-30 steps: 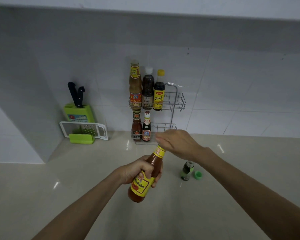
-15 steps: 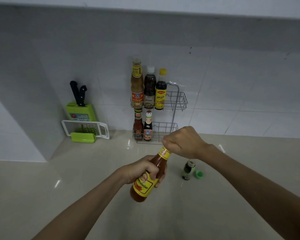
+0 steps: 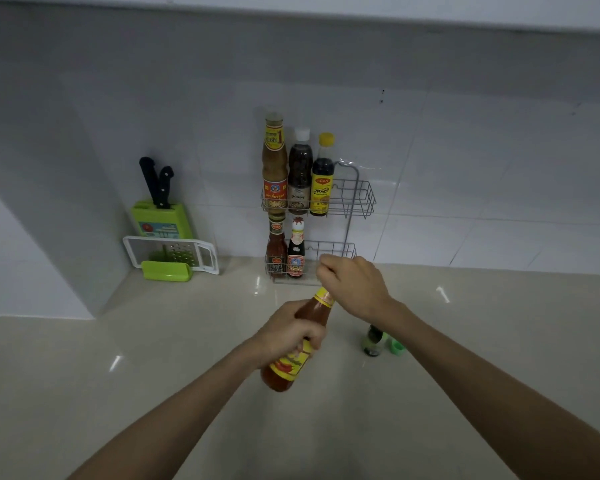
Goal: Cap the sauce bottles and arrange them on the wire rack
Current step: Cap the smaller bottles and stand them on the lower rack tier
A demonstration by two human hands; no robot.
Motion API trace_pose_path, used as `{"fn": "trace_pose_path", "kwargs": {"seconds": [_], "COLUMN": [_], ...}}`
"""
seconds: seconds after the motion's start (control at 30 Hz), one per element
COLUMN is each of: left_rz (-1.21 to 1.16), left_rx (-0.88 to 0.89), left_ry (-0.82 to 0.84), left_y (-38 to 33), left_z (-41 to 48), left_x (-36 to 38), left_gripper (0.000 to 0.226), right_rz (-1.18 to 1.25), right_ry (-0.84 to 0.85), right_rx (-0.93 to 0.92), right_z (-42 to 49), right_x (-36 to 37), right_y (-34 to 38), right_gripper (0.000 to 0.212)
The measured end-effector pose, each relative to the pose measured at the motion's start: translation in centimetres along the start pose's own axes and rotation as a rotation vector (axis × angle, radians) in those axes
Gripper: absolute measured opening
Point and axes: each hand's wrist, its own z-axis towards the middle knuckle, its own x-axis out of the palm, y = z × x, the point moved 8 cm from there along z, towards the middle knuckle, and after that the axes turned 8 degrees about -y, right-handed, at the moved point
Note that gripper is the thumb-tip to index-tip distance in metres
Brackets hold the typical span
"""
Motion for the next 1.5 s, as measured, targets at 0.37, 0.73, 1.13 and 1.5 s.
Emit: {"fn": "trace_pose_path", "kwargs": {"seconds": [0.37, 0.73, 1.13, 1.5], "left_rz": [-0.156, -0.058, 0.181, 0.058], "left_rx": [-0.064, 0.022, -0.098, 0.074], "left_ry": [0.056, 0.004, 0.072, -0.299], "left_y": [0.8, 2.4, 5.8, 1.2], "left_z": [-0.5, 0.9, 9.4, 18.3], "left_x": [-0.4, -1.1, -3.0, -7.3], "left_gripper": [0.042, 0.043, 0.104, 0.07], "right_rz": [0.516, 0.57, 0.668, 0.58], "right_ry": [0.16, 0.125, -0.01, -0.312], "right_rx": [0.283, 0.312, 0.554, 0.395], "right_z": [0.0, 1.9, 2.2, 9.5], "right_x": [1.6, -0.4, 5.6, 10.3], "right_y": [-1.0, -1.0, -10.3, -13.7], "right_gripper": [0.034, 0.041, 0.037, 0.03]}}
